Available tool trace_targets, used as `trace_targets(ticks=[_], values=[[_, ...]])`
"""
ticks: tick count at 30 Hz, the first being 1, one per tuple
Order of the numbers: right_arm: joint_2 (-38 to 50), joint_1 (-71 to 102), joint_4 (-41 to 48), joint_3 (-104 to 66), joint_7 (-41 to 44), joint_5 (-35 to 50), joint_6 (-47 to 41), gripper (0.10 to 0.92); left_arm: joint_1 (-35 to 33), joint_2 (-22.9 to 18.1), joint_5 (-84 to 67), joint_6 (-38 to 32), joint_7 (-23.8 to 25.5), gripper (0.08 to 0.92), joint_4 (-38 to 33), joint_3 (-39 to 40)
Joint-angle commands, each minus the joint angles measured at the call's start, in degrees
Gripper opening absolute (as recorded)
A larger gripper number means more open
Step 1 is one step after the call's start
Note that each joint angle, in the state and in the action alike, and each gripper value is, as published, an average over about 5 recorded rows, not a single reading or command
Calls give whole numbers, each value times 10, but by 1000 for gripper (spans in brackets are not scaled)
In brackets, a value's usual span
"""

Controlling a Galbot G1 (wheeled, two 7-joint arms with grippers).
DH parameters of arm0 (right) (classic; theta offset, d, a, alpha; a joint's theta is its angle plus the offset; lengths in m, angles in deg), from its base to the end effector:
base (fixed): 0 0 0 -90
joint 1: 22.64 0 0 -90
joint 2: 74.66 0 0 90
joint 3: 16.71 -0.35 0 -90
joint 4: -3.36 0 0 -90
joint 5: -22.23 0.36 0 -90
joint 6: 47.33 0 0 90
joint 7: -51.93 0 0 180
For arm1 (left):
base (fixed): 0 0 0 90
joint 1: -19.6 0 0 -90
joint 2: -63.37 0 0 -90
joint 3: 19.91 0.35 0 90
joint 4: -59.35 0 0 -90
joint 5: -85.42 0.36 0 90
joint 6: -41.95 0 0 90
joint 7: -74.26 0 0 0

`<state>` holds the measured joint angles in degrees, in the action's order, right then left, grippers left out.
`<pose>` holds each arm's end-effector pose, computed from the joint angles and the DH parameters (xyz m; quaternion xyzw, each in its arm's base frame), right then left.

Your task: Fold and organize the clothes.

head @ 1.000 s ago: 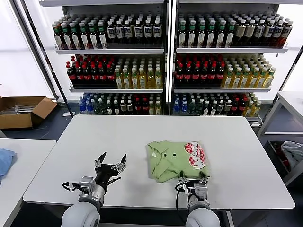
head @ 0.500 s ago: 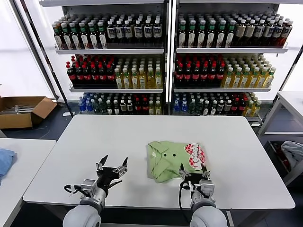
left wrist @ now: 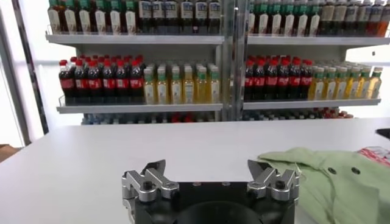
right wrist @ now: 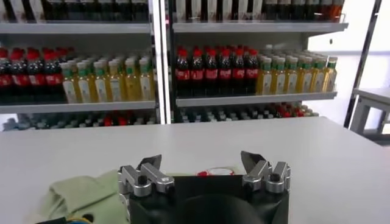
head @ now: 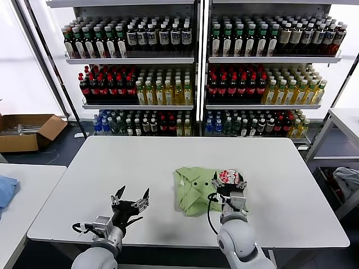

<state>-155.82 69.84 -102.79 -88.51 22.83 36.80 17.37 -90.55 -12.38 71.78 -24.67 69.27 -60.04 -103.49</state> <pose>0.3168 0.0683 -0.2775 -0.0583 -0.9888 0.0008 0.1373 0.2318 0.0087 -0.2732 -0.0709 -0.9873 -0.0003 0.1421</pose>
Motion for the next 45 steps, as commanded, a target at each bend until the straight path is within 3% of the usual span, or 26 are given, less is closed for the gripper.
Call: trace_targets(ticks=[1, 11, 15, 26, 35, 45], values=[[-51, -85, 172, -4, 7, -15, 29, 823, -16, -1, 3, 0, 0, 823, -6, -5], [-50, -70, 180, -10, 8, -1, 19, 823, -15, 0, 2, 3, 1, 823, -4, -4], [-48, -66, 160, -12, -1, 46, -12, 823, -14, 3, -1, 9, 1, 823, -6, -4], [-4, -25, -20, -13, -36, 104, -35, 823, -10, 5, -3, 14, 2, 823, -10, 2], [34, 39, -118, -17, 22, -59, 13, 823, -16, -9, -2, -8, -12, 823, -24, -10], [81, 205, -163, -106, 57, -63, 27, 823, -21, -20, 5, -76, -28, 823, -41, -34]])
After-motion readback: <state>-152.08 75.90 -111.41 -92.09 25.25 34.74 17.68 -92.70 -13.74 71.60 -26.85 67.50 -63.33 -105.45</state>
